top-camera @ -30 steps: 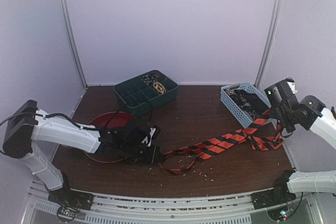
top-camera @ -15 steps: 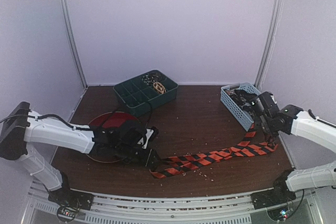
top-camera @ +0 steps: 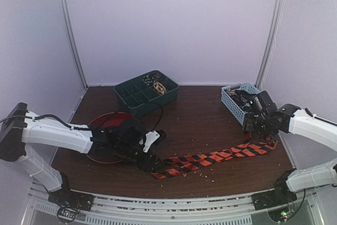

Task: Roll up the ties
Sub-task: Place the tie at the center of the board.

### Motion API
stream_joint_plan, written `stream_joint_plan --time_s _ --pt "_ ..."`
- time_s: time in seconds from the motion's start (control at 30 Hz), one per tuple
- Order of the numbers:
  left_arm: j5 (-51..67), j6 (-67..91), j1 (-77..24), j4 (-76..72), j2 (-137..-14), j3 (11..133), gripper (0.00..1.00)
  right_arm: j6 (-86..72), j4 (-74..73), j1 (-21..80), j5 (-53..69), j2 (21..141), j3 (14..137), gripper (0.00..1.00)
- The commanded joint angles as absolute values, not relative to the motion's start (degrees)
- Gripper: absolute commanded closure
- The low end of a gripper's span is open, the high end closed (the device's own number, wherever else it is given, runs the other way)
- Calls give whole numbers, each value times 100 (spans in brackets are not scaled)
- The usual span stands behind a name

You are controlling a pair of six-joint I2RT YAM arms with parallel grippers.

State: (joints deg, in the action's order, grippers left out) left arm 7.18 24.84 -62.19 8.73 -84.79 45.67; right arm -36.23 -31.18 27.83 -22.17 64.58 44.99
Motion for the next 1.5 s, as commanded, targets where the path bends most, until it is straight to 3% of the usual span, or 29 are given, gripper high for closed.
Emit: stream_joint_plan --time_s 0.0,0.13,0.3,0.7,0.8,1.0,1.07,1.27,1.47 --pt "1066 1552 -6205 1064 -8822 5127 41 -4398 -3503 2677 -2175 6277 4657 27" --pt "1251 1042 -6205 1023 -9073 5339 43 -4963 -3953 2543 -2441 6136 4871 24" --pt "1921 403 -6205 1579 -9410 5651 48 -5150 -3982 2539 -1694 5996 5087 13" --pt "2138 114 -6205 1615 -9409 5556 50 -4586 -5221 2540 -1520 6557 4688 25" --pt "2507 -237 -6221 1485 -9409 5384 51 -4369 -5673 2546 -1261 6910 4794 18" --pt "2114 -771 -6223 1650 -9549 5551 50 -4059 -5823 2562 -1092 6815 5067 1" --pt "2116 -901 -6223 1726 -9644 5611 49 -3921 -5558 2549 -603 6730 4996 0" --pt "2019 -1036 -6223 1853 -9881 5686 49 -4417 -4773 2142 -1088 6443 4752 8" --pt "1543 -1024 -6222 1780 -9998 5742 49 -4824 -3654 1192 -1751 6066 4007 34"
